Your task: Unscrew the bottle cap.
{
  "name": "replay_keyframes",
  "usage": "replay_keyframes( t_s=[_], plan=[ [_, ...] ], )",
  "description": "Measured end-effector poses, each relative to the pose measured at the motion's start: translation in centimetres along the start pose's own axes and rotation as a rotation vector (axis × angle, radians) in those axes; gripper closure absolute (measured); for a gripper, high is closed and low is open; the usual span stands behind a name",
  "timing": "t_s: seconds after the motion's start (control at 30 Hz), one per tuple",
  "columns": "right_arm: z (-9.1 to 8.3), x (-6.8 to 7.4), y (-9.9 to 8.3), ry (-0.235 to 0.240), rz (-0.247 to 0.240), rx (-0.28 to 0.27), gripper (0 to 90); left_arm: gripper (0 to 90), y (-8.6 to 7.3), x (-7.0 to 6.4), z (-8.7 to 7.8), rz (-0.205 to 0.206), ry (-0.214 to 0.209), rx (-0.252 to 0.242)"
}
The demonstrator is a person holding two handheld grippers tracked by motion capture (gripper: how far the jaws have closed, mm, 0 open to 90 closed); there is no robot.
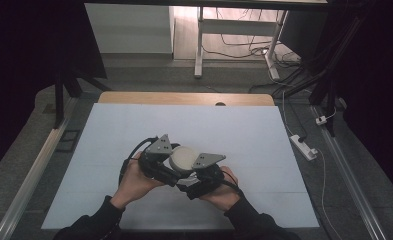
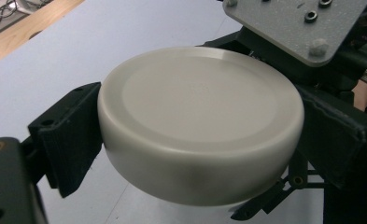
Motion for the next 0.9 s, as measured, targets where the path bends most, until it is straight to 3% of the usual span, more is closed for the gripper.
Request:
replay_keyframes(
  t_s=[0.23,0.9],
  plan=[
    [-0.1,-0.2,0.0,-0.006,-0.001,-0.003,6.6,8.2,-0.1,0.2,-0.1,-0.022,-0.012,-0.011],
    [-0.4,-0.5,0.1,-0.015,0.005,-0.007,6.6,8.4,-0.1,0.8,-1.2,-0.028,-0.033,-0.049]
  ],
)
Point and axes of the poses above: each handheld gripper's, and its own axes: z roughly forward along the jaws, y roughly out of its top, x roughly to its left, the point moved 10 cm from there along z, roughly forward along the jaws, and after that the axes turned 6 degrees about y, right-handed, at the moved point
